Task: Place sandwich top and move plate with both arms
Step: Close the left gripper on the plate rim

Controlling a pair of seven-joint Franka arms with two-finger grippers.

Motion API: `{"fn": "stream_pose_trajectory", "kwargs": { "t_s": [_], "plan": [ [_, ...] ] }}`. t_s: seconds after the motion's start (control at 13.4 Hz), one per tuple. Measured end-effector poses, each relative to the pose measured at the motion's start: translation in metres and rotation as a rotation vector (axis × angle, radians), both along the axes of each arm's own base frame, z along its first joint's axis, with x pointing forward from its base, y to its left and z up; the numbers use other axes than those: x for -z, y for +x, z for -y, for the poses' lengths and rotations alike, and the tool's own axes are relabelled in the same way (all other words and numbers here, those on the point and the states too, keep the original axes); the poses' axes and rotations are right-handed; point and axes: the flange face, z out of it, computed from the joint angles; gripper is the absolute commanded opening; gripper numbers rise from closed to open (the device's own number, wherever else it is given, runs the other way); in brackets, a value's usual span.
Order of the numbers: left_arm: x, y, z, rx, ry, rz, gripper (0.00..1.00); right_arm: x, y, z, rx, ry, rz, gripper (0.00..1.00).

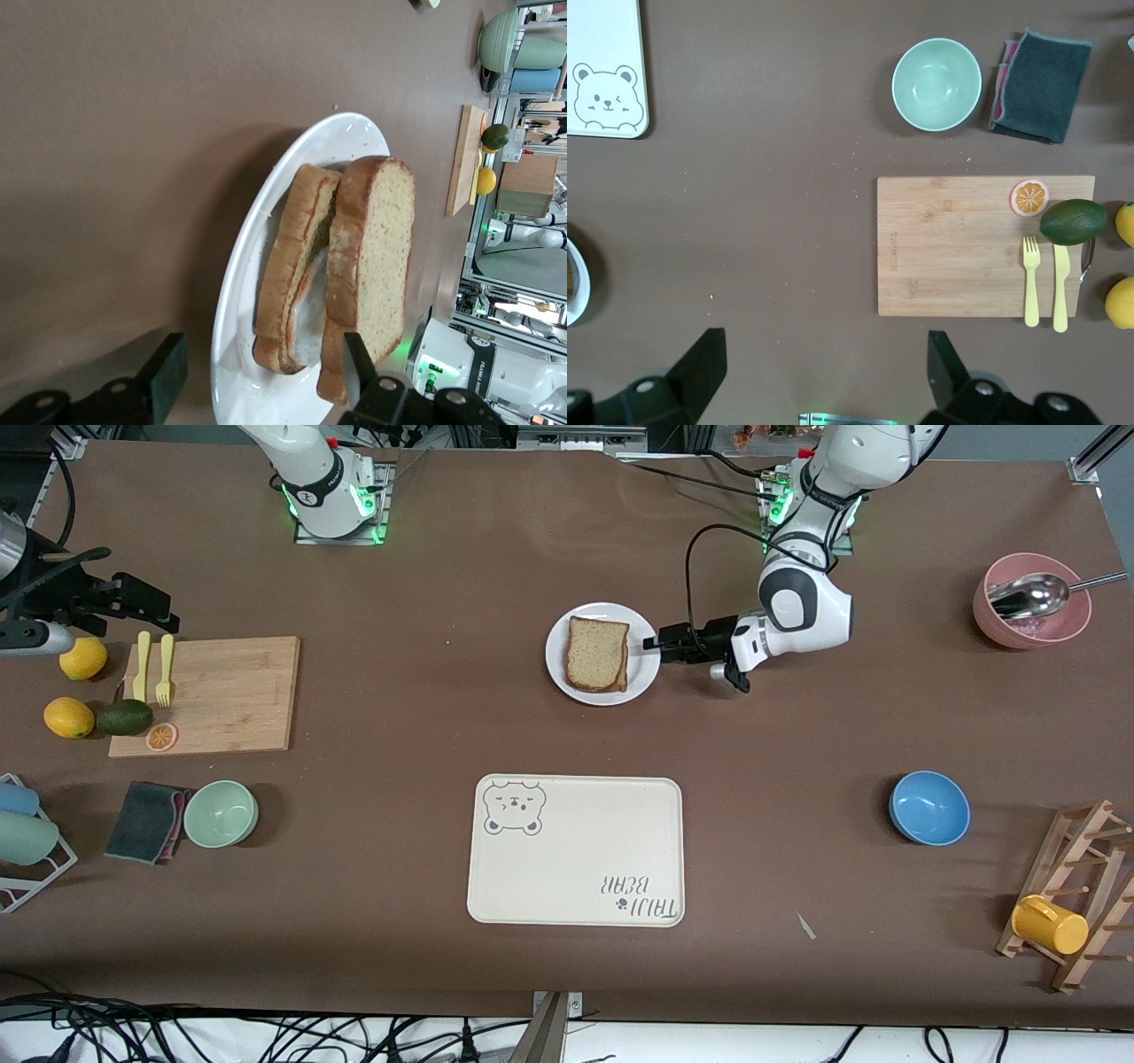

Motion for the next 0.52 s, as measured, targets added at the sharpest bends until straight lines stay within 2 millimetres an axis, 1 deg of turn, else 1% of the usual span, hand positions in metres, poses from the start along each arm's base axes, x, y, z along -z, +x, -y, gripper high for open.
{"fn": "stream_pose_trajectory", "kwargs": {
  "t_s": [0.07,0.37,0.52],
  "plan": [
    [0.0012,-0.0016,0.0019,0.0,0.003,-0.002,0.71,0.0,0.0,0.0,0.0,0.0,0.0,1.0],
    [0.0019,-0.0024,0.0025,0.001,0.007,-0.002,0.46,0.0,0.0,-0.0007,-0.001,0.0,0.0,1.0],
    [0.0022,-0.0026,0.0025,0.001,0.008,-0.003,0.45,0.0,0.0,-0.0012,-0.002,0.0,0.0,1.0]
  ]
}}
